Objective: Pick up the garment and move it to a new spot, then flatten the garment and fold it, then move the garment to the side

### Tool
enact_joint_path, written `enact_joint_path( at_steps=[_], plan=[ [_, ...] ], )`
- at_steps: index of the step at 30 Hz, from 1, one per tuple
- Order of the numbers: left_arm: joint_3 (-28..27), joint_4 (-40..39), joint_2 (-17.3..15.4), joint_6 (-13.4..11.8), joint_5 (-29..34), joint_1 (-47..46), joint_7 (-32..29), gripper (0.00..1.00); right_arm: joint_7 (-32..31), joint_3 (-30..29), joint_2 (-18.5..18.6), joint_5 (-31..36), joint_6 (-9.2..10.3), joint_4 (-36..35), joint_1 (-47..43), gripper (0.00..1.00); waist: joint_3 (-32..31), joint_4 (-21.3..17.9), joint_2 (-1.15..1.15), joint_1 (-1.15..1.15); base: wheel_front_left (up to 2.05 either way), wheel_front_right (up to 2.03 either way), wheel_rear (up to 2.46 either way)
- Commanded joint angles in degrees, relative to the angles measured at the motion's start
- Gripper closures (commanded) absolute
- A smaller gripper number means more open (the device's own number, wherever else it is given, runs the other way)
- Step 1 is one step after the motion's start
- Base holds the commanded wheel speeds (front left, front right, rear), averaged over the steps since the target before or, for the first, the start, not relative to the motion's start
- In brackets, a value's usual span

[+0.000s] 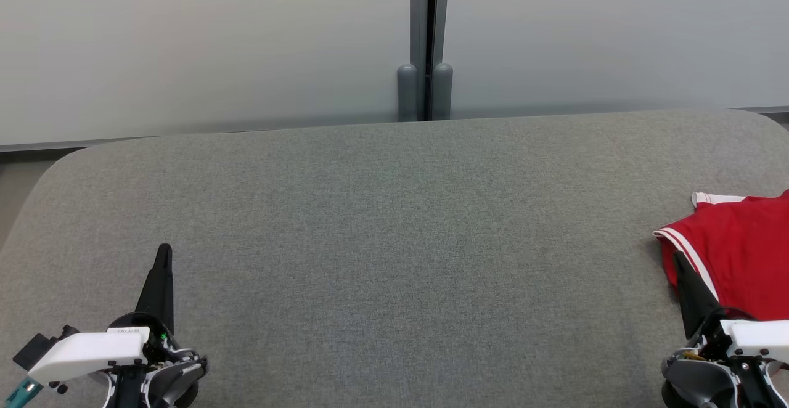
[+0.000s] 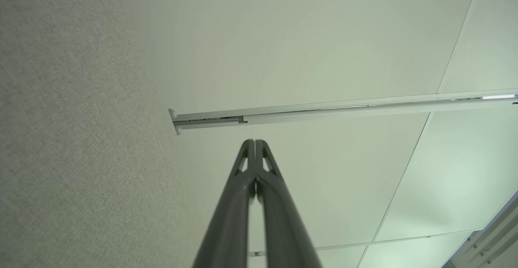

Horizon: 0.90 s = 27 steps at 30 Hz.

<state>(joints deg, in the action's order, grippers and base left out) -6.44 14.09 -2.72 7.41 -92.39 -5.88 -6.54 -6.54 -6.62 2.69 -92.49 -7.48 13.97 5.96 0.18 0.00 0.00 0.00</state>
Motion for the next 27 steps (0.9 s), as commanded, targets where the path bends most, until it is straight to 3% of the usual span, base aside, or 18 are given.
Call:
enact_joint_path(
  at_steps=[1, 27],
  plan=[
    [-0.20, 0.00, -0.31, 0.22, -0.07, -0.81, -0.16, 1.00, -0.21, -0.09, 0.24, 0.21, -0.02, 0.13, 0.50, 1.00, 0.00, 0.00, 0.00, 0.00, 0.00, 0.00, 0.00],
    [-0.20, 0.00, -0.31, 0.22, -0.07, -0.81, -0.16, 1.00, -0.19, -0.07, 0.24, 0.19, -0.02, 0.13, 0.50, 1.00, 0.00, 0.00, 0.00, 0.00, 0.00, 0.00, 0.00]
  ],
)
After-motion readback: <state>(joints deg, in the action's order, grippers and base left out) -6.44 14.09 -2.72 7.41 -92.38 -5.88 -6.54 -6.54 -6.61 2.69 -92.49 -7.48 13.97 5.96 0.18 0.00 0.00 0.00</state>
